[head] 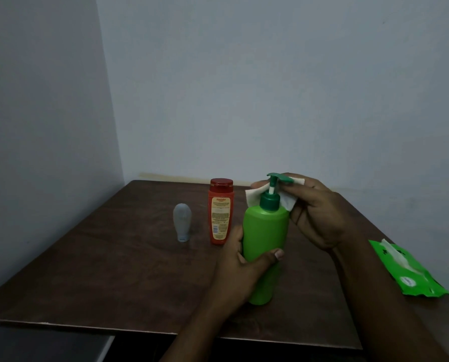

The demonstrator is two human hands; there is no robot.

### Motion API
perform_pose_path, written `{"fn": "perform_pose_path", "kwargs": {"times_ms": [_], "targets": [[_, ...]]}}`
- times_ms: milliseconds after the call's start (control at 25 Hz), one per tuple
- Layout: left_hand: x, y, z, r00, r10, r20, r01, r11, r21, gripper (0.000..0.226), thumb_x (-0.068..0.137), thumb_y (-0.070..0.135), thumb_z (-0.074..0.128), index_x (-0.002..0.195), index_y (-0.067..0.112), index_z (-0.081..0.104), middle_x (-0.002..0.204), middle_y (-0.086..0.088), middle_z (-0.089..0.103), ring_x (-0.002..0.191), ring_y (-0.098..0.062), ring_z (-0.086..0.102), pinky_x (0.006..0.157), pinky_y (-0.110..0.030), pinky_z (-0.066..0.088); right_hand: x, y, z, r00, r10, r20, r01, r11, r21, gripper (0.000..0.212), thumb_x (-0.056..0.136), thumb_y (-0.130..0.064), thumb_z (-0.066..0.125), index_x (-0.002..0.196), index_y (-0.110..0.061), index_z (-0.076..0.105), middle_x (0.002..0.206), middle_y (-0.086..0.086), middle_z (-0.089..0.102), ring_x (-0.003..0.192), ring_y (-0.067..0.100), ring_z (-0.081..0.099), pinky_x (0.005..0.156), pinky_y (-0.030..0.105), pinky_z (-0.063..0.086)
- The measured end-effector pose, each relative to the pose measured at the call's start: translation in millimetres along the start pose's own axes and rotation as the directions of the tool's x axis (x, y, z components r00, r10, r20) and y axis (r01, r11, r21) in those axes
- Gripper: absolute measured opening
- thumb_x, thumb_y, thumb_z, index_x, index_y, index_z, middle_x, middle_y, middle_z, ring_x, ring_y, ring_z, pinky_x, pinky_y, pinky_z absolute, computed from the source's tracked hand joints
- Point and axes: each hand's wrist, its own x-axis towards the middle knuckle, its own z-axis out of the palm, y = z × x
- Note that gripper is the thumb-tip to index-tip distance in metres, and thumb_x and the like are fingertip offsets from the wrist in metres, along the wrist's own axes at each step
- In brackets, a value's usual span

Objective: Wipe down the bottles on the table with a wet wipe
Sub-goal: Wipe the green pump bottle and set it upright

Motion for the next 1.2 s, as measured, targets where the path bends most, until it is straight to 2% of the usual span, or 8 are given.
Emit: {"fn": "perform_pose_path", "kwargs": {"times_ms": [280, 440, 560, 640, 760, 960, 1080, 1200], "targets": [[-1, -2, 1, 1.0, 0.003, -0.012, -0.004, 1.0, -0.026, 0.047, 0.082, 0.019, 0.087, 0.113, 0.046, 0.064, 0.113, 0.001, 0.075, 0.104, -0.021, 0.074, 0.089, -0.057, 0.06, -8, 5, 2, 0.997, -0.046, -0.058, 0.056, 0.982, 0.178, 0.03, 0.09, -0.005, 0.051, 0.111, 0.007, 0.068, 0.117, 0.024, 0.068, 0.112, 0.033, 0.065, 0.103, 0.039, 0.051], [-3, -2, 2, 1.0, -0.002, -0.007, 0.002, 0.999, -0.033, 0.045, 0.083, 0.016, 0.086, 0.109, 0.045, 0.065, 0.11, 0.001, 0.076, 0.101, -0.02, 0.074, 0.087, -0.055, 0.061, -21, 4, 3, 0.99, -0.094, -0.102, 0.106, 0.987, 0.118, 0.03, 0.089, -0.008, 0.049, 0.104, 0.0, 0.075, 0.115, 0.017, 0.072, 0.112, 0.029, 0.067, 0.097, 0.033, 0.054], [-2, -1, 1, 1.0, -0.007, -0.008, 0.007, 0.999, -0.034, 0.047, 0.082, 0.018, 0.087, 0.109, 0.049, 0.064, 0.112, 0.003, 0.076, 0.103, -0.018, 0.074, 0.088, -0.054, 0.061, -34, 7, 7, 0.966, -0.209, -0.154, 0.192, 0.974, -0.119, 0.03, 0.095, -0.006, 0.048, 0.115, -0.006, 0.07, 0.119, 0.012, 0.072, 0.118, 0.027, 0.065, 0.101, 0.035, 0.051], [-1, -2, 1, 1.0, -0.002, -0.008, 0.001, 1.0, -0.021, 0.048, 0.082, 0.021, 0.087, 0.113, 0.05, 0.063, 0.115, 0.004, 0.075, 0.106, -0.017, 0.073, 0.089, -0.053, 0.061, -44, 9, 13, 0.932, -0.334, -0.142, 0.258, 0.885, -0.387, 0.03, 0.101, -0.001, 0.045, 0.117, -0.012, 0.069, 0.119, 0.006, 0.072, 0.116, 0.016, 0.065, 0.096, 0.027, 0.05], [-1, -4, 1, 1.0, 0.013, -0.011, -0.013, 1.0, -0.019, 0.047, 0.082, 0.023, 0.087, 0.113, 0.05, 0.064, 0.114, 0.003, 0.075, 0.105, -0.019, 0.073, 0.089, -0.055, 0.061, -54, 14, 23, 0.83, -0.556, -0.045, 0.371, 0.61, -0.7, 0.03, 0.1, -0.006, 0.045, 0.118, -0.011, 0.068, 0.114, 0.002, 0.067, 0.111, 0.018, 0.062, 0.092, 0.03, 0.048], [-2, -5, 3, 0.999, 0.042, -0.028, -0.042, 0.999, -0.011, 0.044, 0.077, 0.032, 0.084, 0.112, 0.05, 0.064, 0.114, 0.002, 0.075, 0.105, -0.019, 0.073, 0.088, -0.053, 0.061, -60, 20, 39, 0.756, -0.651, 0.068, 0.308, 0.262, -0.915, 0.031, 0.094, -0.004, 0.047, 0.118, -0.004, 0.067, 0.114, 0.007, 0.063, 0.108, 0.025, 0.056, 0.093, 0.031, 0.043], [-2, -8, 1, 0.999, 0.05, -0.022, -0.05, 0.999, -0.004, 0.053, 0.085, 0.016, 0.082, 0.116, 0.054, 0.062, 0.118, 0.005, 0.073, 0.108, -0.016, 0.072, 0.09, -0.051, 0.061, -55, 23, 49, 0.723, -0.679, 0.127, 0.325, 0.171, -0.93, 0.031, 0.092, -0.003, 0.048, 0.116, 0.001, 0.067, 0.115, 0.013, 0.063, 0.109, 0.029, 0.056, 0.097, 0.034, 0.044], [-2, -6, 2, 0.999, 0.041, -0.019, -0.041, 0.999, -0.01, 0.047, 0.082, 0.023, 0.084, 0.115, 0.05, 0.063, 0.116, 0.004, 0.074, 0.106, -0.018, 0.072, 0.089, -0.053, 0.061, -46, 25, 41, 0.687, -0.721, 0.084, 0.378, 0.257, -0.889, 0.026, 0.093, 0.001, 0.047, 0.108, 0.002, 0.069, 0.11, 0.013, 0.065, 0.108, 0.027, 0.059, 0.095, 0.034, 0.046]]}}
